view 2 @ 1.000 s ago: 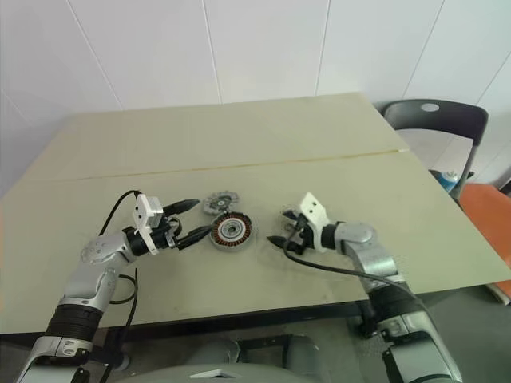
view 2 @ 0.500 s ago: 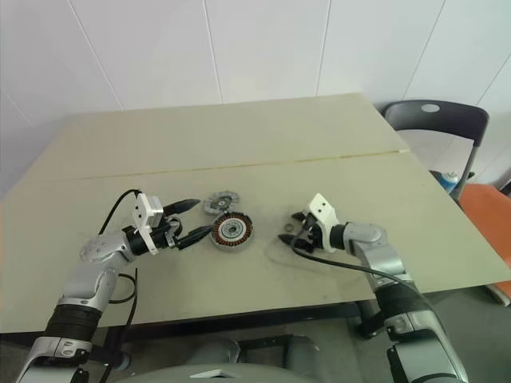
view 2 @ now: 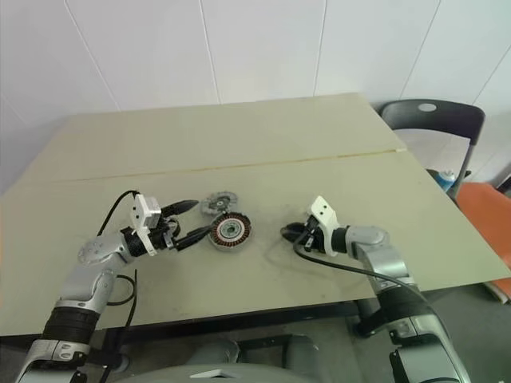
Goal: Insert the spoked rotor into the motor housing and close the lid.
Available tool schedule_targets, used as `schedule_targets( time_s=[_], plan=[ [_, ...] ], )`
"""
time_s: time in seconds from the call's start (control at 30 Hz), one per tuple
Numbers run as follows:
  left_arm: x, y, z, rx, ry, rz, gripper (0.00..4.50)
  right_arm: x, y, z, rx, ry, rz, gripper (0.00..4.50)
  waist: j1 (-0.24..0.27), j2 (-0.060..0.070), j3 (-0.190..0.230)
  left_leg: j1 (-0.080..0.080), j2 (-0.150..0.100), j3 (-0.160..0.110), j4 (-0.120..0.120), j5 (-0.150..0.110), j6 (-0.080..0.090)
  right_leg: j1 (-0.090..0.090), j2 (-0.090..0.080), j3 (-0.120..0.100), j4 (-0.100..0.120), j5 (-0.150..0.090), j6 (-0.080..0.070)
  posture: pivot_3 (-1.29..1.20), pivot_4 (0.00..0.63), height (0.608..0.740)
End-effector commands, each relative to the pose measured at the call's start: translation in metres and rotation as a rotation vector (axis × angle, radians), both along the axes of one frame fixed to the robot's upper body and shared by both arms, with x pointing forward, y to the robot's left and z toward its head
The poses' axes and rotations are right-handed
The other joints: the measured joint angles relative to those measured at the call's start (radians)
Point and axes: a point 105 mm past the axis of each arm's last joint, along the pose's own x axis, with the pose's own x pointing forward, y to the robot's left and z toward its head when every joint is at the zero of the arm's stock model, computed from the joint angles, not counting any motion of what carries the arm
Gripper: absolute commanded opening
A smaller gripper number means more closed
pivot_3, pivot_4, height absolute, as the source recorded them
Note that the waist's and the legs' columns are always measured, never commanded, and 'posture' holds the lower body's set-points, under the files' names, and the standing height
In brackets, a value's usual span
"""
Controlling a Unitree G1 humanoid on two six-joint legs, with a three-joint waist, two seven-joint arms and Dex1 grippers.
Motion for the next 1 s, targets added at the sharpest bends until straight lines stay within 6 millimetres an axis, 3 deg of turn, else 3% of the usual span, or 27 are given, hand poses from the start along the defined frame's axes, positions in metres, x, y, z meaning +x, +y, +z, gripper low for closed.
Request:
schedule_targets(
  time_s=[0.03,0.33,0.43,0.7,1.0],
  plan=[
    [-0.008,0.016,0.016,-0.018,-0.031,0.030,4.50,0.009,0.029,0.040,0.119,-0.104,0.048,0.75,0.000,0.000,0.000,0.000,0.001,0.000,0.000,0.000,0.000,-0.001,0.001,0.000,0.000,0.000,0.000,0.00,0.000,0.740],
    [-0.038,0.032,0.014,0.017,0.029,0.051,4.50,0.013,0.075,0.068,0.141,-0.106,0.199,0.75,0.005,0.001,0.000,0.000,0.003,0.003,0.000,0.000,0.000,0.001,0.001,0.000,-0.001,-0.001,0.000,0.00,0.000,0.740],
    [-0.040,0.031,0.013,0.022,0.029,0.055,4.50,0.014,0.081,0.058,0.041,-0.063,0.227,0.75,0.004,0.001,0.000,0.000,0.003,0.003,0.000,0.000,0.000,0.000,0.001,0.000,-0.001,-0.001,0.000,0.00,0.000,0.740],
    [-0.041,0.026,0.003,0.023,0.052,0.063,4.50,0.008,0.107,0.063,0.000,-0.016,0.318,0.75,0.003,0.001,0.000,-0.001,0.004,0.004,-0.001,0.000,0.000,-0.001,0.001,0.000,-0.001,0.001,-0.003,0.00,0.000,0.740],
    [-0.039,0.030,-0.003,0.029,0.060,0.072,4.50,0.009,0.114,0.044,-0.107,-0.022,0.337,0.75,0.004,0.001,0.000,0.000,0.004,0.004,-0.001,0.000,0.000,-0.001,0.001,0.000,-0.001,0.001,-0.003,0.00,0.000,0.740]
  ],
)
